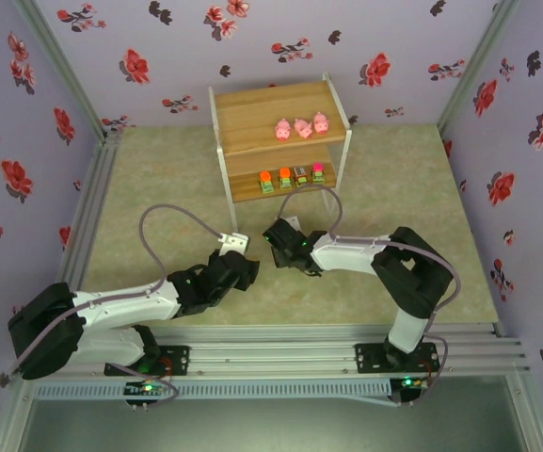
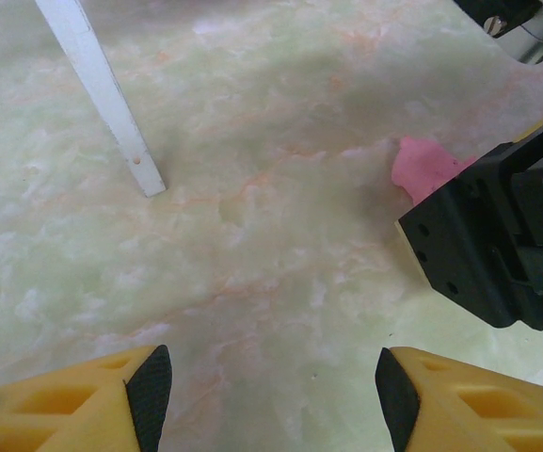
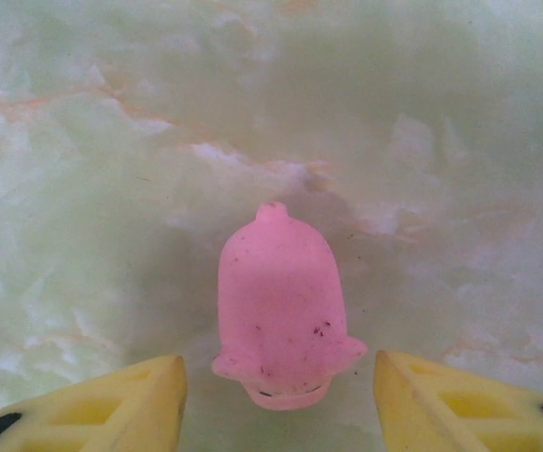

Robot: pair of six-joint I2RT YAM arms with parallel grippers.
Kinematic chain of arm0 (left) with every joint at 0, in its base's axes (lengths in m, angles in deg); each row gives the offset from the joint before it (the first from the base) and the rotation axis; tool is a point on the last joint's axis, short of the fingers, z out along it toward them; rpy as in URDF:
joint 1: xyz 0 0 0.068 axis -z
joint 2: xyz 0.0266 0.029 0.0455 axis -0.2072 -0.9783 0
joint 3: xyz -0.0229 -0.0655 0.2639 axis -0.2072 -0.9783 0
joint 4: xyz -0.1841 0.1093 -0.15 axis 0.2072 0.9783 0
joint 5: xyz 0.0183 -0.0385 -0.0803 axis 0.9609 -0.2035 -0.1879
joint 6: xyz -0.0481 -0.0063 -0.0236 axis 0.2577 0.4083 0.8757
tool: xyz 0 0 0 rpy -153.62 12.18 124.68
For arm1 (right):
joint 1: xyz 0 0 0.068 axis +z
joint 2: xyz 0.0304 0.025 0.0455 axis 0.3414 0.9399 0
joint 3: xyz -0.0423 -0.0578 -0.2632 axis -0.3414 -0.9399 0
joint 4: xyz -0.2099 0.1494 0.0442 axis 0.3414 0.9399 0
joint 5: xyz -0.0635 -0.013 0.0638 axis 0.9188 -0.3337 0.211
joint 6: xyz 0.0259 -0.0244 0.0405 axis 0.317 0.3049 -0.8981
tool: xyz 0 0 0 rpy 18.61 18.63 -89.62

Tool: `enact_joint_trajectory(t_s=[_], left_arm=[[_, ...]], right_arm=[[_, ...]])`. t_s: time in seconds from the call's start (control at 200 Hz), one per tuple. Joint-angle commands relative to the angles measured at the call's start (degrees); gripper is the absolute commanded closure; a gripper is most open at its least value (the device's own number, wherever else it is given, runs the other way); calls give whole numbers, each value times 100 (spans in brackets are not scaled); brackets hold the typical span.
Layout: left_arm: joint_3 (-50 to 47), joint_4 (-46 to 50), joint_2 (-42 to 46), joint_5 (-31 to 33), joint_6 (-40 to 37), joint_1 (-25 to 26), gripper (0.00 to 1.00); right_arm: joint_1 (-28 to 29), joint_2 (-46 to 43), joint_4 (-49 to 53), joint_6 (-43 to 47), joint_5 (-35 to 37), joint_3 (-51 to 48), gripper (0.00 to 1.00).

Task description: Place and organize the plastic toys onto the shelf

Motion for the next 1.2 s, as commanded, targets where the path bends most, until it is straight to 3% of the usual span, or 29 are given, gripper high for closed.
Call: enact_joint_trajectory(t_s=[0.0,1.195], left_arm=[[-15,-68,45,8,-86,-61,37],[-16,-60,30,-3,-44,-105,37]], right_arm=[[-77,109,-91,208,-113,177,46],[-310,123,-283,503,-455,107,60]])
